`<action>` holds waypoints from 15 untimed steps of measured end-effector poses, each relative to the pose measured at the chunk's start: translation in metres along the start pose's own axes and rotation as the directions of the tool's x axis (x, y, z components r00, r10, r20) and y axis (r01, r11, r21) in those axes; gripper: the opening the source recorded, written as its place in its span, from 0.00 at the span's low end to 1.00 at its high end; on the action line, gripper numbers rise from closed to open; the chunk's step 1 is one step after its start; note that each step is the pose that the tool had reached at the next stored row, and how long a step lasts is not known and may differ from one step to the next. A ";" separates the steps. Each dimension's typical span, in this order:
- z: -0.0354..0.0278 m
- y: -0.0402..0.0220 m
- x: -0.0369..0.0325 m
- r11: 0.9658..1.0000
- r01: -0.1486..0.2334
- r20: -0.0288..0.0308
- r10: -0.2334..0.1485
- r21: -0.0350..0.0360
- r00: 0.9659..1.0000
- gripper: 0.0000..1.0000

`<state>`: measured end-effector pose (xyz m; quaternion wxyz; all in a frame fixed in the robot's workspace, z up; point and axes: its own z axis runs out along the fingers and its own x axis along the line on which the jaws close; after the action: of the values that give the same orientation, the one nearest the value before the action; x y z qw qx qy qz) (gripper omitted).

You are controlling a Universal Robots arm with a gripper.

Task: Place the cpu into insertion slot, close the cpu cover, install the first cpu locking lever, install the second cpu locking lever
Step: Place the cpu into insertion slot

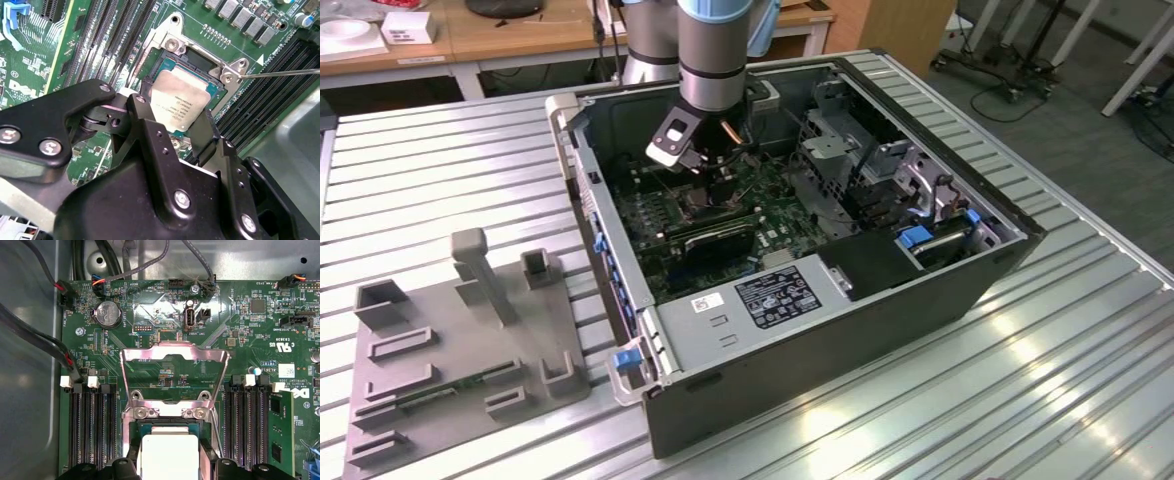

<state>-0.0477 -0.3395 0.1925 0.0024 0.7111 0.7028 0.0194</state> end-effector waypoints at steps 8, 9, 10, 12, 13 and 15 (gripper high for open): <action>0.0006 -0.0001 0.0000 1.000 0.000 0.000 0.000 0.000 1.000 0.54; 0.0006 -0.0001 0.0000 1.000 0.000 0.000 0.000 0.000 1.000 0.54; 0.0007 -0.0001 0.0000 1.000 0.000 0.000 0.000 0.000 1.000 0.54; 0.0007 -0.0001 0.0000 1.000 0.000 0.000 0.000 0.000 1.000 0.54; 0.0008 0.0000 0.0000 1.000 0.000 0.000 0.000 0.000 1.000 0.54; 0.0013 0.0001 0.0002 1.000 0.000 -0.001 0.000 -0.001 1.000 0.55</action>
<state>-0.0476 -0.3392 0.1913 0.0023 0.7111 0.7028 0.0201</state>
